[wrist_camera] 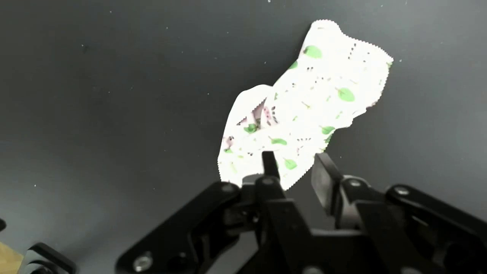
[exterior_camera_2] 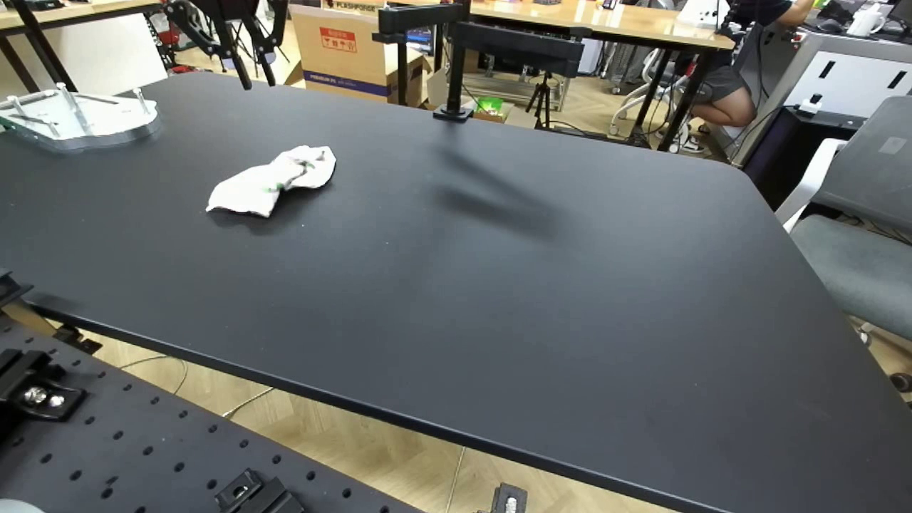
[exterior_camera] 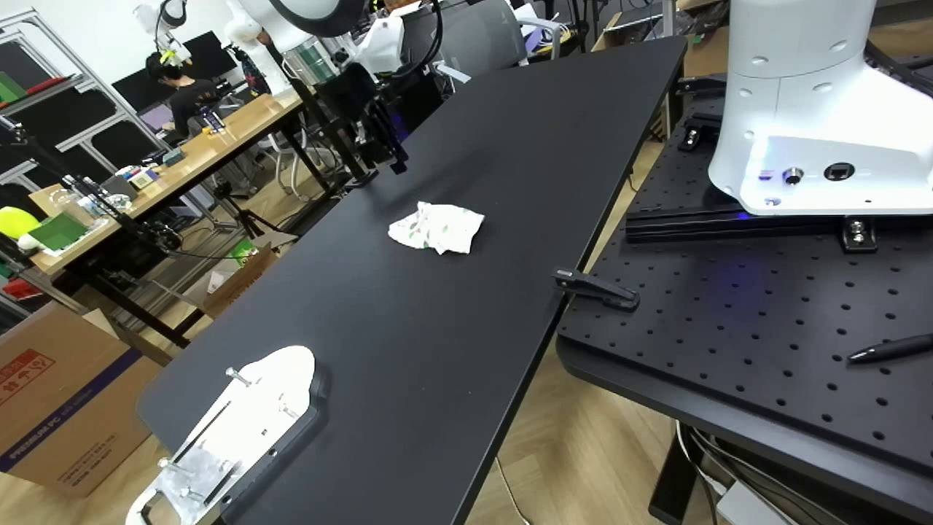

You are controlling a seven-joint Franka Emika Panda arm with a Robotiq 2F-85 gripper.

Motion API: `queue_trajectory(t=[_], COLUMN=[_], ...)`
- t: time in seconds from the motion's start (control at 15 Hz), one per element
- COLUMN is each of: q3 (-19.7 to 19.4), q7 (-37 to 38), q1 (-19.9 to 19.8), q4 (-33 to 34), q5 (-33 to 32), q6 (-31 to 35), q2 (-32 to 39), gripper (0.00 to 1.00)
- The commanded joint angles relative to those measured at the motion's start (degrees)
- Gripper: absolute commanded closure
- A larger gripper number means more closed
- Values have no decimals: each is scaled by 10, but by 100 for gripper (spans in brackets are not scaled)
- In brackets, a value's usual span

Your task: Unhang the white cloth from the black frame

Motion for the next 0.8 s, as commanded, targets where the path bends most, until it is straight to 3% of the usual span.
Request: queue_trajectory(t=[0.0,0.33,0.4,0.47,0.6,0.73], q3=[-2,5,1,1,1,1], q7=[-15,-9,-7,-8,-8,-8], q1=[-1,2,1,1,1,1], q4=[7,26,13,15,15,15], q5=[6,49,26,30,30,30], q6=[-20,-151,-100,-107,-103,-103], q2=[-4,-12,-3,-4,-1,0], gripper=[37,4,1,16,2,0])
